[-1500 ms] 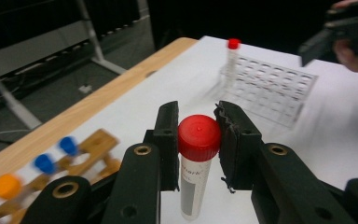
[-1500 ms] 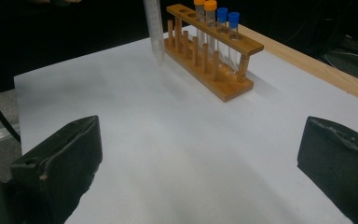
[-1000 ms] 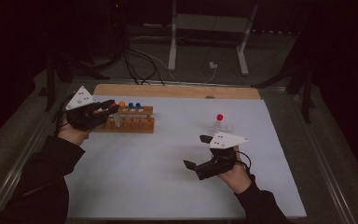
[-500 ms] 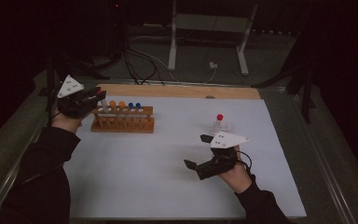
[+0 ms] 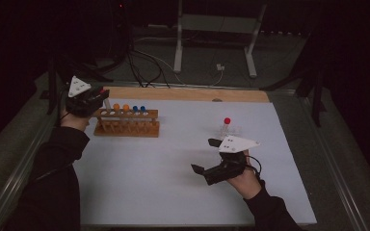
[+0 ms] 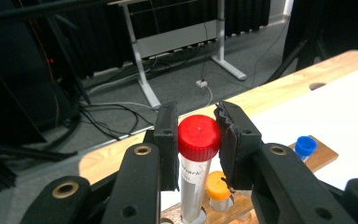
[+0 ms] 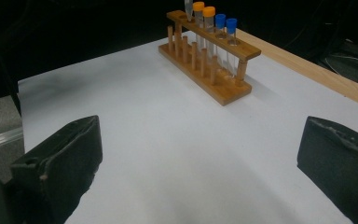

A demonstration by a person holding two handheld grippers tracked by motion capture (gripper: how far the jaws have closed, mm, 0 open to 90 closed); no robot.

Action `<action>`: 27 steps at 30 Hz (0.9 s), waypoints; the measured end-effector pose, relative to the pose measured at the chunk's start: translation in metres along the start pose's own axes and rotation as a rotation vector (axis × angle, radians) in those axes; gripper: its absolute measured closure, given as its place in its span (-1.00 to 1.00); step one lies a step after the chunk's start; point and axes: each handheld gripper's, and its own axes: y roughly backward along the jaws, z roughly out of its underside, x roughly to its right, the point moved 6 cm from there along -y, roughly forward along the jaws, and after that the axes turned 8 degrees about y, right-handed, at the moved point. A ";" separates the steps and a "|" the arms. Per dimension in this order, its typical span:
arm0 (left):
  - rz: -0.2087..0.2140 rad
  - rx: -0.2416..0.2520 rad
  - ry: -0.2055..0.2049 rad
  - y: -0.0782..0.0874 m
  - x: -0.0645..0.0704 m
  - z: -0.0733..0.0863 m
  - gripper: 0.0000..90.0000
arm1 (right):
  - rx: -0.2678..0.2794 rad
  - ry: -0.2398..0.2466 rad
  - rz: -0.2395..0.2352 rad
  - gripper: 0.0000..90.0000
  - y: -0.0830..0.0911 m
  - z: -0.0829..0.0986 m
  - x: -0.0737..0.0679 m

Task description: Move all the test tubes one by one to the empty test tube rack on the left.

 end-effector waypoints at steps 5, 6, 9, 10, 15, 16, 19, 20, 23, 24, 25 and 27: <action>0.012 -0.025 0.022 -0.008 0.000 0.012 0.60 | 0.002 -0.004 -0.001 -1.00 0.000 0.001 0.001; 0.009 -0.032 0.017 -0.010 0.000 0.015 0.60 | 0.001 -0.005 -0.001 -1.00 0.000 0.001 0.001; 0.013 -0.046 0.023 -0.014 0.000 0.021 0.60 | 0.002 -0.004 -0.001 -1.00 0.001 0.001 0.001; 0.012 -0.050 0.022 -0.016 0.000 0.023 0.60 | 0.001 -0.004 -0.001 -1.00 0.001 0.001 0.001; 0.016 -0.075 0.029 -0.021 0.001 0.033 0.60 | 0.000 -0.007 -0.002 -1.00 0.001 0.001 0.001; 0.014 -0.079 0.025 -0.022 0.001 0.034 0.60 | 0.000 -0.008 -0.002 -1.00 0.001 0.001 0.002; 0.013 -0.090 0.028 -0.025 0.001 0.039 0.60 | 0.000 -0.007 0.000 -1.00 0.001 0.001 0.002; 0.014 -0.092 0.030 -0.025 0.001 0.040 0.60 | 0.001 -0.008 0.000 -1.00 0.001 0.001 0.002; 0.012 -0.101 0.033 -0.027 0.001 0.043 0.60 | 0.002 -0.009 0.000 -1.00 0.001 0.001 0.002; 0.014 -0.099 0.038 -0.027 0.000 0.043 0.59 | 0.001 -0.008 0.000 -1.00 0.001 0.001 0.002; 0.014 -0.099 0.039 -0.027 0.000 0.043 0.60 | 0.001 -0.008 0.001 -1.00 0.001 0.001 0.002; 0.014 -0.101 0.041 -0.027 0.000 0.043 0.59 | 0.001 -0.009 -0.001 -1.00 0.001 0.001 0.002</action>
